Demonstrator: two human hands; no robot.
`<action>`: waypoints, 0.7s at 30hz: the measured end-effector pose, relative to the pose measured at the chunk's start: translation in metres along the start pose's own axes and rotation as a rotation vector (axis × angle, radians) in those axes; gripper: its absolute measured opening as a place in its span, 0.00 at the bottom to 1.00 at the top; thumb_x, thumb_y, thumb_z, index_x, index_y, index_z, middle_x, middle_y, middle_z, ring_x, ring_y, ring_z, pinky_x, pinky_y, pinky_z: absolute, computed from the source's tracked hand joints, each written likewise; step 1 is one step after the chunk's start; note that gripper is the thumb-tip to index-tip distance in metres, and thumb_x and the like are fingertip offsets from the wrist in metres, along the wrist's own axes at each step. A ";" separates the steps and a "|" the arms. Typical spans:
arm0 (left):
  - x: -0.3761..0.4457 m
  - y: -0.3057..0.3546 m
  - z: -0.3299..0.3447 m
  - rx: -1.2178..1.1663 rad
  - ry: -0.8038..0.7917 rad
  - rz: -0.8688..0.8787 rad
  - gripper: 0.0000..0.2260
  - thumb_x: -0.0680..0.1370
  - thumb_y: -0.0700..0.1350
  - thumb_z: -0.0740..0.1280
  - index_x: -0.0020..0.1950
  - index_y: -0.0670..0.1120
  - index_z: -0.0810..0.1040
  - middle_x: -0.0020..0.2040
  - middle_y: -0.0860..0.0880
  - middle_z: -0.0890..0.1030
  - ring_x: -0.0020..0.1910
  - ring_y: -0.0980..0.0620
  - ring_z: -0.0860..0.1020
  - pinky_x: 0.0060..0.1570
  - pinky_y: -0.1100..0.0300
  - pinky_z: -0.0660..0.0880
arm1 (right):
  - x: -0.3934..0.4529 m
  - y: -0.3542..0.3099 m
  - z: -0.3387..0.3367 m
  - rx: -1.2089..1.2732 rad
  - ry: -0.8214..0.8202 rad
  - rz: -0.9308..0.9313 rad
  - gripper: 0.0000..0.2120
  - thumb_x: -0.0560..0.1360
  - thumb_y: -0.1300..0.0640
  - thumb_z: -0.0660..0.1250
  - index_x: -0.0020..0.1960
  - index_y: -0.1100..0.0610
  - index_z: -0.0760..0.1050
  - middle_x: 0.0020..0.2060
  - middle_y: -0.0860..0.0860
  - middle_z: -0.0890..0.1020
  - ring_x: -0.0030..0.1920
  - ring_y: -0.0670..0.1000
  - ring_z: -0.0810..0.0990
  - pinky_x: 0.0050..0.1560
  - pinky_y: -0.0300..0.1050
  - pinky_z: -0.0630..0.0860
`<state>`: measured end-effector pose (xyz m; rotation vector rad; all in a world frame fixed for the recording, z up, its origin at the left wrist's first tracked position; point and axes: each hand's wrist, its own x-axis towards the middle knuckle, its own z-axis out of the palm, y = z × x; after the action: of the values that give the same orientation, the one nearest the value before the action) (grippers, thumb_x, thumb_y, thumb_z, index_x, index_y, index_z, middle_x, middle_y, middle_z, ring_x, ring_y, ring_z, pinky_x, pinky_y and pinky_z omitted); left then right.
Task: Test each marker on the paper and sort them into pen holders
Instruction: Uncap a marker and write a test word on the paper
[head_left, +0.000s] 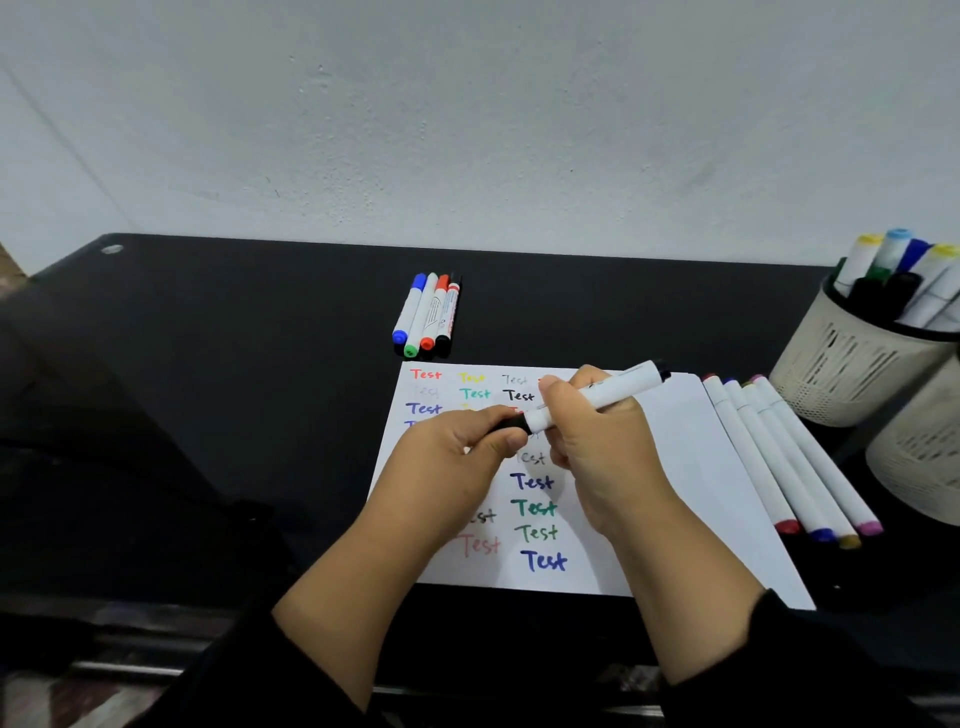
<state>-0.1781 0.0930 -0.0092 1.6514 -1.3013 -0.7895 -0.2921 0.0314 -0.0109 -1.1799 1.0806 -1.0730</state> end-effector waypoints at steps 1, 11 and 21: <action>-0.001 0.001 -0.001 0.016 0.001 0.016 0.10 0.77 0.47 0.66 0.44 0.64 0.78 0.38 0.59 0.79 0.35 0.68 0.73 0.36 0.76 0.68 | 0.000 -0.002 -0.001 -0.011 -0.011 0.005 0.16 0.75 0.59 0.66 0.33 0.54 0.63 0.25 0.49 0.67 0.25 0.45 0.64 0.30 0.41 0.62; -0.002 -0.012 -0.022 0.212 0.104 0.055 0.14 0.76 0.50 0.67 0.61 0.59 0.77 0.43 0.68 0.72 0.44 0.73 0.69 0.42 0.77 0.65 | 0.001 -0.015 -0.033 -0.069 -0.102 -0.005 0.05 0.72 0.55 0.72 0.42 0.54 0.76 0.33 0.50 0.77 0.32 0.45 0.69 0.35 0.39 0.65; -0.005 -0.013 -0.018 0.284 0.106 0.185 0.16 0.76 0.47 0.68 0.63 0.56 0.76 0.48 0.70 0.71 0.47 0.72 0.69 0.47 0.82 0.62 | 0.000 -0.023 -0.051 -1.140 -0.253 -0.508 0.15 0.75 0.51 0.68 0.61 0.46 0.78 0.45 0.39 0.74 0.50 0.45 0.61 0.52 0.36 0.60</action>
<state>-0.1582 0.1028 -0.0139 1.7341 -1.5175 -0.4151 -0.3441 0.0221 0.0085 -2.5216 1.2352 -0.5744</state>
